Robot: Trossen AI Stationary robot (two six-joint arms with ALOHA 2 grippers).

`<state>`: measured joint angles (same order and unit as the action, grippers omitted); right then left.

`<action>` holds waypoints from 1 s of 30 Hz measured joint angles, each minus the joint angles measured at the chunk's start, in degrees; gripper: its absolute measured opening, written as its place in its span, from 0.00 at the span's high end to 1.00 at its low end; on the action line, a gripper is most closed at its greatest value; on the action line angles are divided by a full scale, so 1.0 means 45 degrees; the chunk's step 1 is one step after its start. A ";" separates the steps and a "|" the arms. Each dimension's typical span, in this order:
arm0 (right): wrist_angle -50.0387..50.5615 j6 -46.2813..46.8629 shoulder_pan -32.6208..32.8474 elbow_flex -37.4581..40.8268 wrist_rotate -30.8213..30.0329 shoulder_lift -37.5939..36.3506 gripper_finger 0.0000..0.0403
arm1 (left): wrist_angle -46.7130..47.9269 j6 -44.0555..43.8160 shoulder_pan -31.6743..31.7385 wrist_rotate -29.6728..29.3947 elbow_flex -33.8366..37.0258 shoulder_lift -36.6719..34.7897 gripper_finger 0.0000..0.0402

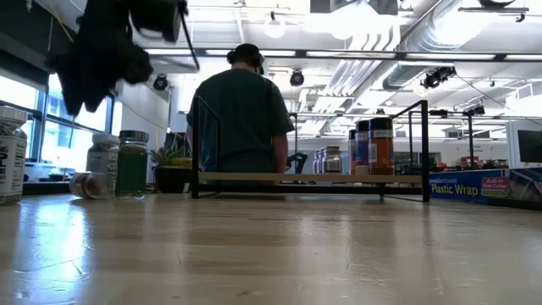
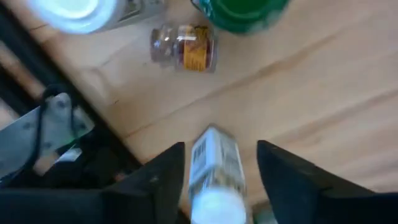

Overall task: Shelf spices
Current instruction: Put the brown seasoning bottle on the shelf, aligned with the other brown seasoning bottle

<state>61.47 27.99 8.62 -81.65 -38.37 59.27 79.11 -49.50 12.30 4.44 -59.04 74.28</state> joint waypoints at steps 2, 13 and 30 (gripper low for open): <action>0.0000 0.0000 -0.0005 0.0000 0.0000 0.0000 0.35 | -0.0895 -0.0114 0.0128 0.0010 0.0807 0.0000 0.44; -0.0005 0.0005 -0.0003 0.0000 0.0167 0.0000 0.35 | -0.3747 -0.0650 0.0357 -0.1208 0.3093 -0.0005 0.35; -0.0015 0.0300 0.0000 0.0000 0.0247 0.0000 0.35 | -0.4582 0.0142 0.0324 -0.2875 0.3461 0.0406 0.35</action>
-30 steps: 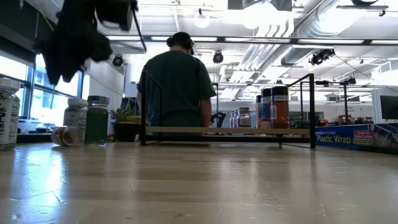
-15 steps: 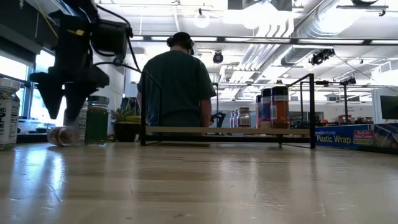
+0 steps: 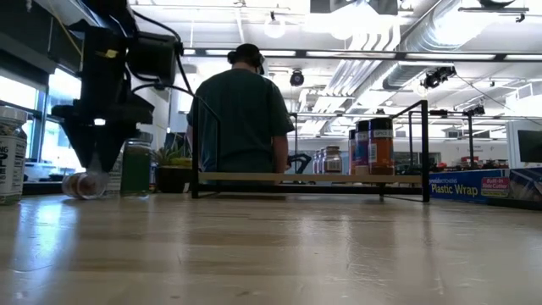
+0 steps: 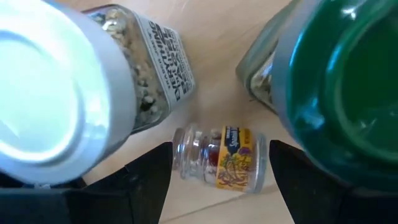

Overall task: Shelf spices
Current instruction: Put the brown seasoning bottle on the shelf, aligned with the other brown seasoning bottle

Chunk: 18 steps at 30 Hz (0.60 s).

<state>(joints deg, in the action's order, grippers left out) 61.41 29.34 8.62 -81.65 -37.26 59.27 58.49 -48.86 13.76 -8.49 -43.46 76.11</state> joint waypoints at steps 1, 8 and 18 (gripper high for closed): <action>0.0000 0.0050 0.0000 0.0000 -0.0001 0.0000 0.35 | 0.0002 0.0017 -0.0020 0.0007 0.0000 0.0133 0.35; 0.0000 0.0050 0.0000 0.0000 0.0001 0.0000 0.35 | -0.0583 -0.0006 -0.0092 0.0472 0.0005 0.0877 0.35; 0.0000 0.0045 -0.0001 0.0000 0.0005 0.0000 0.35 | -0.1662 -0.1500 -0.1273 0.1965 0.0010 0.1061 0.35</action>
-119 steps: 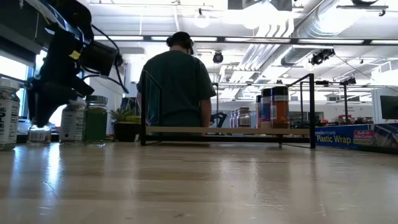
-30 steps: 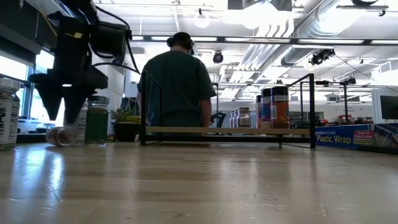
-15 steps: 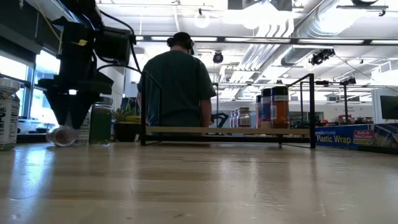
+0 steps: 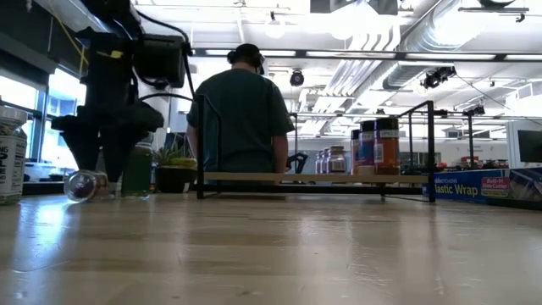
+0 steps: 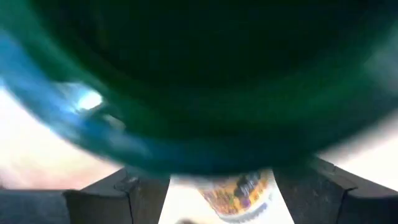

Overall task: Shelf spices
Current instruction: Put the brown seasoning bottle on the shelf, aligned with the other brown seasoning bottle

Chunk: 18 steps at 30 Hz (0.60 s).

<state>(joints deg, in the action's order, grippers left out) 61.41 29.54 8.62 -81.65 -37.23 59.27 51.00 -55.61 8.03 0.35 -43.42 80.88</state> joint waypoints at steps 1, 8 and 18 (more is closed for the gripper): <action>0.0000 -0.0013 0.0001 0.0000 0.0000 0.0000 0.35 | -0.0234 -0.0262 -0.0209 0.0200 0.0000 0.0000 0.35; 0.0000 -0.0145 -0.0003 0.0000 0.0000 0.0005 0.35 | -0.2097 -0.2417 -0.2018 0.0441 -0.0005 0.0000 0.35; 0.0000 -0.0248 0.0001 0.0000 0.0000 0.0005 0.35 | -0.2200 -0.4281 -0.3489 0.0290 -0.0005 -0.0034 0.35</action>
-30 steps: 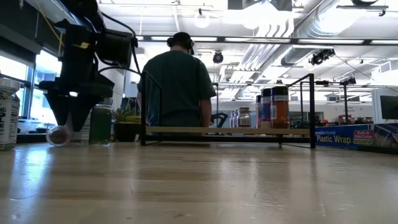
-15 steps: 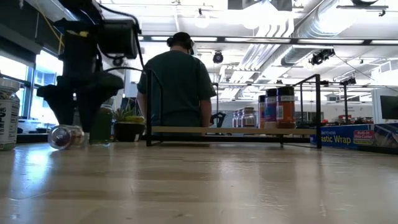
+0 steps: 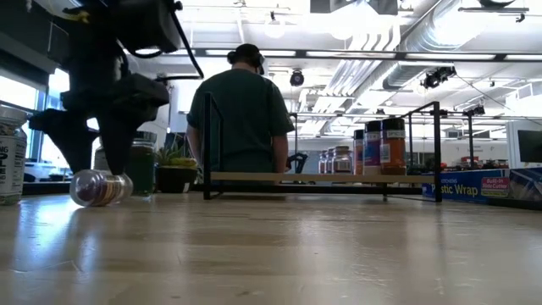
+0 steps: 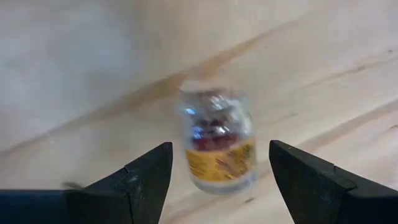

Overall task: Shelf spices
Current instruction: Put the brown seasoning bottle on the shelf, aligned with the other brown seasoning bottle

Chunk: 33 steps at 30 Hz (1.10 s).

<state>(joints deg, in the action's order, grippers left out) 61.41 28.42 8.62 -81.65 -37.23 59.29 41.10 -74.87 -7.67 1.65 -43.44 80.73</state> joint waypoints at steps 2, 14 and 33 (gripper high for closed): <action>0.0000 0.0000 -0.0003 0.0000 0.0000 0.0000 0.35 | -0.0106 -0.0405 -0.0370 -0.0047 0.0000 0.0000 0.35; 0.0000 -0.0073 0.0000 0.0000 -0.0005 0.0000 0.35 | -0.0646 -0.1443 -0.1053 -0.0819 -0.0010 0.1241 0.41; -0.1377 -0.1314 -0.0005 0.0005 0.3408 0.0012 0.35 | -0.2430 0.4398 -0.2081 -0.2714 -0.3976 0.0232 0.55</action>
<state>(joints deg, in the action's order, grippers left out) 55.21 22.51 8.60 -81.62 -21.90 59.34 30.17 -55.08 -17.03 -10.56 -61.33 81.77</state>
